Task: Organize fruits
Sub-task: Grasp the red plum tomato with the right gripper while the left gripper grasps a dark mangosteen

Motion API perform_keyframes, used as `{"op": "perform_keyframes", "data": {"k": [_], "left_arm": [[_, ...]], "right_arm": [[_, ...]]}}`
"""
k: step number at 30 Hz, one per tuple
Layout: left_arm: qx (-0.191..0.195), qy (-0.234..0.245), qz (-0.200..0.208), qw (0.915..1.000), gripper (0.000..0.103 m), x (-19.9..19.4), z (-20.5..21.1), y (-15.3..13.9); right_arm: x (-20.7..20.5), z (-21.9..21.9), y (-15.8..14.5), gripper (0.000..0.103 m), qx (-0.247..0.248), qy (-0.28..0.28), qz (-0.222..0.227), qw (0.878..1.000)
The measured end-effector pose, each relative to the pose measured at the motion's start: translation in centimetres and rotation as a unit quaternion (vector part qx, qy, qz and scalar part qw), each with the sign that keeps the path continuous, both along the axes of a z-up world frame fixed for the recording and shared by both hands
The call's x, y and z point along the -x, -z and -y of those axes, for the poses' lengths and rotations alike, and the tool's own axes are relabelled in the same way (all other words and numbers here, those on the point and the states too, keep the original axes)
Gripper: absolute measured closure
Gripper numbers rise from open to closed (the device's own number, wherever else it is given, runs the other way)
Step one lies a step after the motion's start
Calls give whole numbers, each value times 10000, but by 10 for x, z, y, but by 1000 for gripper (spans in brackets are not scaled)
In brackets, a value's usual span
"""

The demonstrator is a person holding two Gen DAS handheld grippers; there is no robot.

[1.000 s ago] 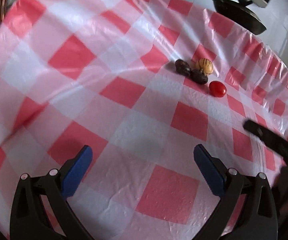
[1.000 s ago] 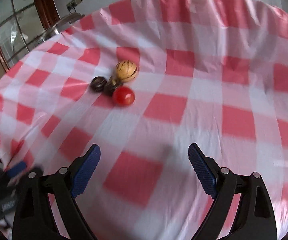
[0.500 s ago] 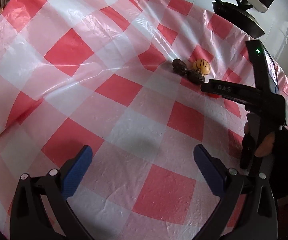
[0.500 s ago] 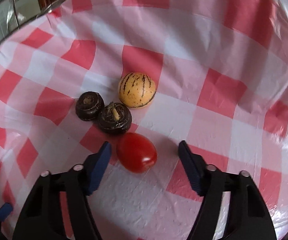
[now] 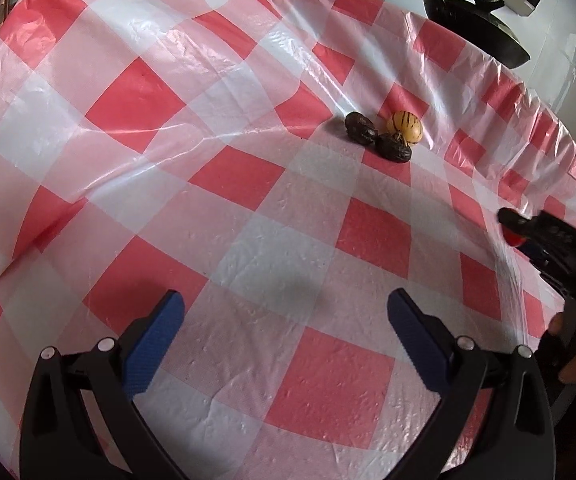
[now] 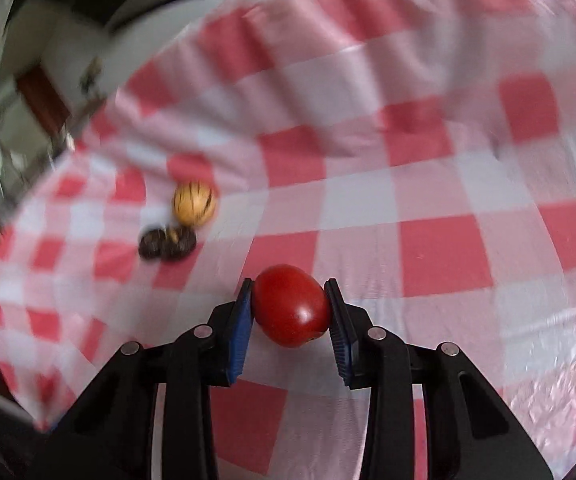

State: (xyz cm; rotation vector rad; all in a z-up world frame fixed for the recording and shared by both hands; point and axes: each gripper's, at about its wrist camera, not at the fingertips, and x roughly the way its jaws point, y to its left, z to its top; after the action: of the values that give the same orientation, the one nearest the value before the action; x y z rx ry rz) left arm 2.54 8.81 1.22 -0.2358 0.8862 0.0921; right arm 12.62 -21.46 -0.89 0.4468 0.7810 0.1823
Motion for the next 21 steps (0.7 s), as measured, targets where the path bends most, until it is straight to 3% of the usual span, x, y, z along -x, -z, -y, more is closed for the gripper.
{"op": "perform_keyframes", "data": {"k": [5, 7, 11, 14, 16, 21], "left_arm": [[-189, 37, -100, 9998, 2, -31, 16, 0], [-533, -71, -85, 9985, 2, -54, 26, -2], [-1064, 79, -309, 9938, 16, -115, 41, 2], [-905, 158, -350, 9952, 26, -147, 39, 5], [-1033, 80, -319, 9941, 31, -169, 38, 4], [-1052, 307, -256, 9936, 36, -204, 46, 5]], "right_arm": [[-3, 6, -1, 67, -242, -10, 71, 9997], [-1, 7, -2, 67, -291, -21, 100, 9995], [-2, 5, -2, 67, -318, -68, 101, 9994], [-4, 2, -1, 67, -267, -118, 64, 9996], [-5, 1, -1, 67, -238, -136, 45, 9996], [-6, 0, 0, 67, -217, -150, 13, 9997]]}}
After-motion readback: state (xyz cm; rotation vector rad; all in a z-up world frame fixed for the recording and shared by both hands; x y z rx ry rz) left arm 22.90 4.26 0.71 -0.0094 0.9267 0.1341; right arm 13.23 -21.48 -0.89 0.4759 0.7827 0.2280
